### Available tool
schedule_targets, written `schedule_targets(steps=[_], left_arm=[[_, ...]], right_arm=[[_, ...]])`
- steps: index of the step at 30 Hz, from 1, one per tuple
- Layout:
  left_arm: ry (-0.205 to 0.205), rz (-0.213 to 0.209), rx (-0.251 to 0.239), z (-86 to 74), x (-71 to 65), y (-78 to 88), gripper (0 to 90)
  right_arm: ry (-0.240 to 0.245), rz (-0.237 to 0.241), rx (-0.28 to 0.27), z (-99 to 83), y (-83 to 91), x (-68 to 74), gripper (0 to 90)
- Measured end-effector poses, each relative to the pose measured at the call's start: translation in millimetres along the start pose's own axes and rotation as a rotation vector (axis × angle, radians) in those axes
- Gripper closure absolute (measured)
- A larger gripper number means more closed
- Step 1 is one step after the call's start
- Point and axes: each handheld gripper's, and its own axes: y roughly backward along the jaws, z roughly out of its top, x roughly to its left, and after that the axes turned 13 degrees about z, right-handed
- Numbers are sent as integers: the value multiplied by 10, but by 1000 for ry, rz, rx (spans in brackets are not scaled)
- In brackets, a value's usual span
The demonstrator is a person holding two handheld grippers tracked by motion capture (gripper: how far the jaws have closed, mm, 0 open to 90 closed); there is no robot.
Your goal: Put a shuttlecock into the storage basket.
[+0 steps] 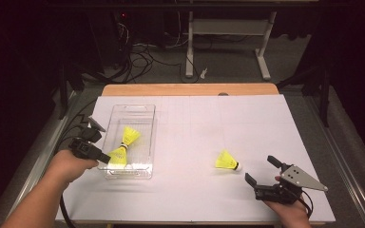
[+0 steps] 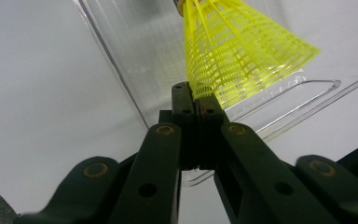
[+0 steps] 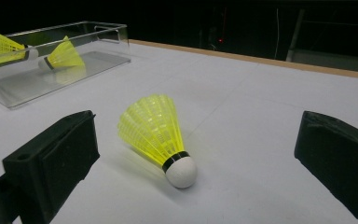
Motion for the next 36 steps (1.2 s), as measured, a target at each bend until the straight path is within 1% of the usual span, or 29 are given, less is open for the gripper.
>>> schedule_targets(steps=[6, 11, 21, 29, 36], left_arm=[[-1, -9, 4, -8, -5, -28, 898], [5, -4, 9, -22, 2, -51, 898], [3, -4, 21, -33, -12, -117, 898], [-1, 7, 26, -26, -35, -139, 898], [-12, 34, 41, -17, -69, -165, 897]], right_arm=[[-1, 1, 1, 1, 2, 2, 2], [0, 2, -1, 1, 5, 2, 2], [0, 1, -1, 2, 6, 2, 2], [0, 2, -1, 2, 5, 3, 2], [1, 2, -2, 3, 7, 3, 2]])
